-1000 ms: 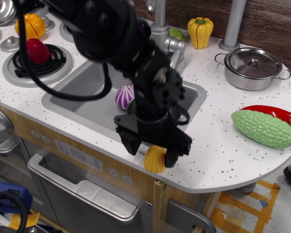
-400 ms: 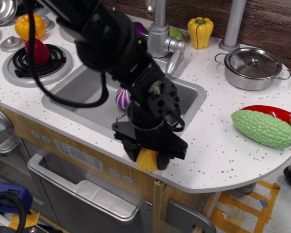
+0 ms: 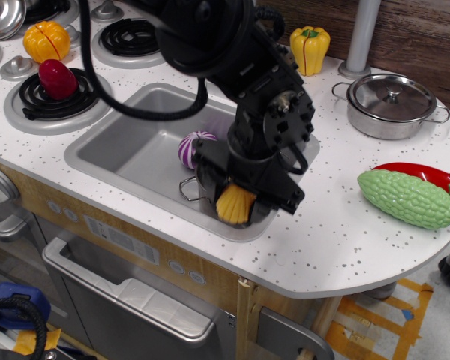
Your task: Put corn in pot which is in sink
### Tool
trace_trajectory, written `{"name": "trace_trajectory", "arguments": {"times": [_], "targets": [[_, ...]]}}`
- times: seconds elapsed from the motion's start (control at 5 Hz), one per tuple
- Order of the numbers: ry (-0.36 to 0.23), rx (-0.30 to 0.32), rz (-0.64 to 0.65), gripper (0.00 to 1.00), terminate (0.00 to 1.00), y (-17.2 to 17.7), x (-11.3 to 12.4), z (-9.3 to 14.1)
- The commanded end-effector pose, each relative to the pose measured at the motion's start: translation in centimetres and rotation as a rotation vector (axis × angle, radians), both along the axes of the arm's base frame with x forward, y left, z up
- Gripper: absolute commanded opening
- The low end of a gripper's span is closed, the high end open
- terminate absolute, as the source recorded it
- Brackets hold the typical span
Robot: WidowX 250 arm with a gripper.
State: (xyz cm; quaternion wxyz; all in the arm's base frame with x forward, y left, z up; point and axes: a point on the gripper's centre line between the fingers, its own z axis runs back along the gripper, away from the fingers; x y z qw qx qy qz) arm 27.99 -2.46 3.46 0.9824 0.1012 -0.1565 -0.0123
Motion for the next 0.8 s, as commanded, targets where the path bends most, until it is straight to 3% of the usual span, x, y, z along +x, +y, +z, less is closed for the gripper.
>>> {"name": "trace_trajectory", "arguments": {"times": [0.0, 0.2, 0.4, 0.6], "targets": [[-0.088, 0.022, -0.086, 0.0, 0.0, 2.1, 2.9, 0.7], [-0.102, -0.009, -0.175, 0.0, 0.0, 3.7, 4.8, 0.4], [-0.122, -0.044, -0.241, 1.0, 0.0, 4.7, 5.7, -0.1], [-0.122, -0.044, -0.241, 1.0, 0.0, 4.7, 5.7, -0.1]]}}
